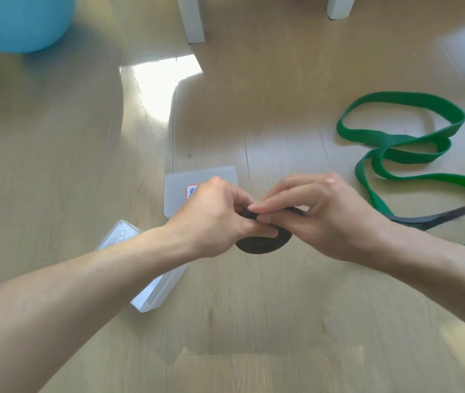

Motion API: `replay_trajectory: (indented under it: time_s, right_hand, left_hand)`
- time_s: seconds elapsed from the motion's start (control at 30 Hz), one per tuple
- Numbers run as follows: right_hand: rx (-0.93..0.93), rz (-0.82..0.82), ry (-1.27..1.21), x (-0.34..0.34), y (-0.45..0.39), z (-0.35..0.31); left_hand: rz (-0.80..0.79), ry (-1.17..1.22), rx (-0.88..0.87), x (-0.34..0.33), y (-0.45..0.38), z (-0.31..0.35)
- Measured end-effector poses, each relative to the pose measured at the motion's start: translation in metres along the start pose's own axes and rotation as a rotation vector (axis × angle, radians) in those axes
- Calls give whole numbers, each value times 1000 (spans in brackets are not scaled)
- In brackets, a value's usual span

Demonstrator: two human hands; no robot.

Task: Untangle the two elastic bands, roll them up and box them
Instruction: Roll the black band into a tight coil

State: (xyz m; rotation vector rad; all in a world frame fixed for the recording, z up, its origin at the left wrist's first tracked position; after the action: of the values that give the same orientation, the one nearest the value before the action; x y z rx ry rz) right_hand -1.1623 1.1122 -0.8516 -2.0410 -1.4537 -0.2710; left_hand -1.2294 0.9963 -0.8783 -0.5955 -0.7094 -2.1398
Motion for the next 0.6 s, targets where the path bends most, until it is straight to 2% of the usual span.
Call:
replay_trajectory:
  time_s: [0.13,0.27,0.37,0.47,0.53,0.6]
  right_hand:
    - [-340,122,-273,16,5,29]
    - [-469,152,-391,25,8,49]
    - [-455,185,-427,26,7,50]
    - [-398,214,-349,27,4,44]
    - [-344,200,-308,25,2,36]
    - [-242,133,-216,18,1,25]
  left_hand:
    - [36,190,135,7,-1,-13]
    - [82,395,167,11,0,-11]
    - [70,520,166,10,-1,-10]
    - [-28,609,183,1,1,-12]
    - [-59,576,201,-2,3,-13]
    - [-50,424,173,0,2,-12]
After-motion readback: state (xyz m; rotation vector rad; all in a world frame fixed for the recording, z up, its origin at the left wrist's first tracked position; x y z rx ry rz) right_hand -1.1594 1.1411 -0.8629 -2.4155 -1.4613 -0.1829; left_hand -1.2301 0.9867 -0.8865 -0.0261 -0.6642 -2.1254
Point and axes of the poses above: each hand's wrist, its own y-axis away from the middle knuckle, its own x-axis out of the back of the hand, z = x × y, the point moved 8 cm from there along -y, towards the middle knuckle, and after that the axes turned 15 degrees about z, right-handed, at the moved point
